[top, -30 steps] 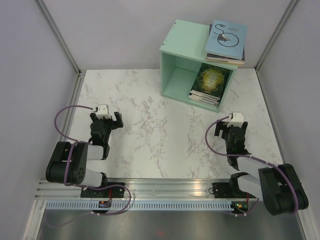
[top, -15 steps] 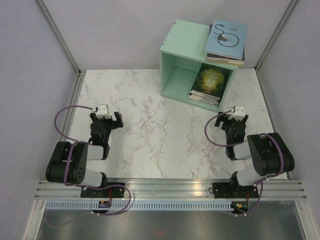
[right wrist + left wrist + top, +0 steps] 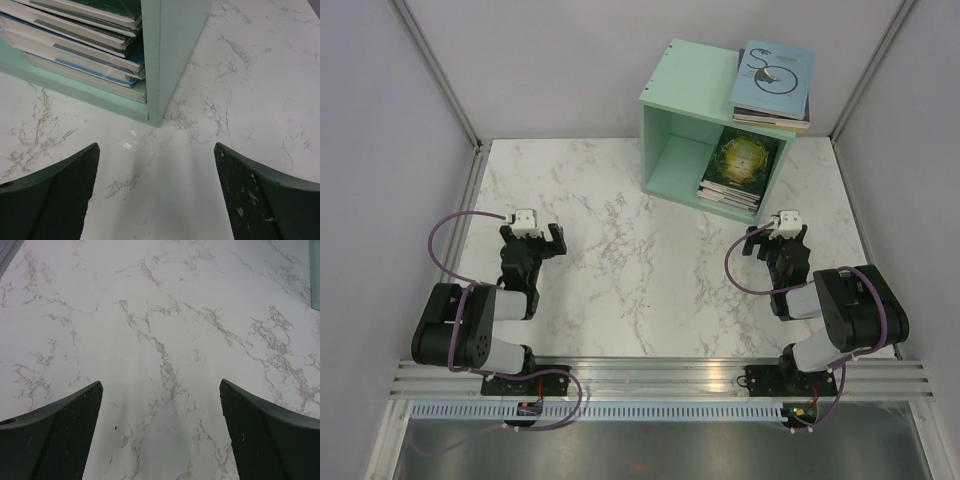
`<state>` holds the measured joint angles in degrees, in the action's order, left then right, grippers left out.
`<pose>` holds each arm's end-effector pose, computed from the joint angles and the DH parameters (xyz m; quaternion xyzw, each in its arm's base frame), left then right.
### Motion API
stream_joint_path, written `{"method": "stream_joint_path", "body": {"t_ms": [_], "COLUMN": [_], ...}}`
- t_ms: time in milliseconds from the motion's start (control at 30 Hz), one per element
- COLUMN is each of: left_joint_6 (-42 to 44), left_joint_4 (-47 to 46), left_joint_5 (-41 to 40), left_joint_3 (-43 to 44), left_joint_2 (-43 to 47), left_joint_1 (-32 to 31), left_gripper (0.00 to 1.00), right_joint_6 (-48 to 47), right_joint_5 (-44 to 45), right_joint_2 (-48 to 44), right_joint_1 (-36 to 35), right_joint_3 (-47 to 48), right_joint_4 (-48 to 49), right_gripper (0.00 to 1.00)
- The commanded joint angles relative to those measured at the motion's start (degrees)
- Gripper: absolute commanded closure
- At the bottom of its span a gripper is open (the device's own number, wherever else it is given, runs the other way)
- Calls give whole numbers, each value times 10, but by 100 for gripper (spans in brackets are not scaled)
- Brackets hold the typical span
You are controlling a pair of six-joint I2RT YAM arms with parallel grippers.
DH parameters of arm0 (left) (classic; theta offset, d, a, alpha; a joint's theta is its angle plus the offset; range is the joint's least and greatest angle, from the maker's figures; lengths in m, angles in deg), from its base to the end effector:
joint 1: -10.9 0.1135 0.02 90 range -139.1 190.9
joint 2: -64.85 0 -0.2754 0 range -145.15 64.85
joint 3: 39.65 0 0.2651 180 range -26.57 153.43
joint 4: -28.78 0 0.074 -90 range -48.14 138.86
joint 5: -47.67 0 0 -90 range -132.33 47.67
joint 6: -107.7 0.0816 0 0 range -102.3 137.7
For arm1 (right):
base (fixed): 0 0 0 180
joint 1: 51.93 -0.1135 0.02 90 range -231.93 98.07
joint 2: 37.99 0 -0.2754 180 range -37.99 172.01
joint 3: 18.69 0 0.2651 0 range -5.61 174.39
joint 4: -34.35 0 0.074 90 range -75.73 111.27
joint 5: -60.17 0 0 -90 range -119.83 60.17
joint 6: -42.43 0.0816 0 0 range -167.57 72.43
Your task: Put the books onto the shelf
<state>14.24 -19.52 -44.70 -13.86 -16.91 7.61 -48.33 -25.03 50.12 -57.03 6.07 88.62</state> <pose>0.2828 -0.0129 0.1456 -0.0147 0.7526 -0.0232 0.6579 0.2827 0.0184 0.1273 -0.0117 0.7606 -0.0073 0.6491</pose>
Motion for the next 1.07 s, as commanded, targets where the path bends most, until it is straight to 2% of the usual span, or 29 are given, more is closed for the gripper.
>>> {"method": "stream_joint_path", "body": {"t_ms": [0, 500, 567, 1033], "left_joint_6": [29, 29, 29, 29], "left_joint_4": [-40, -40, -40, -40], "left_joint_5": [1, 1, 1, 1], "left_joint_3": [-2, -2, -2, -2], "left_joint_2": [-3, -3, -3, -2], "left_joint_1": [2, 2, 2, 2], "left_gripper": [0, 0, 0, 0], "right_joint_6": [-8, -3, 8, 25], "right_joint_5": [-16, -18, 32, 29], "right_joint_2": [-7, -4, -1, -1], "right_joint_1": [-1, 2, 2, 8], "right_joint_3": [5, 9, 19, 23], "right_joint_4": [36, 30, 18, 8], "right_gripper": [2, 2, 2, 2]}}
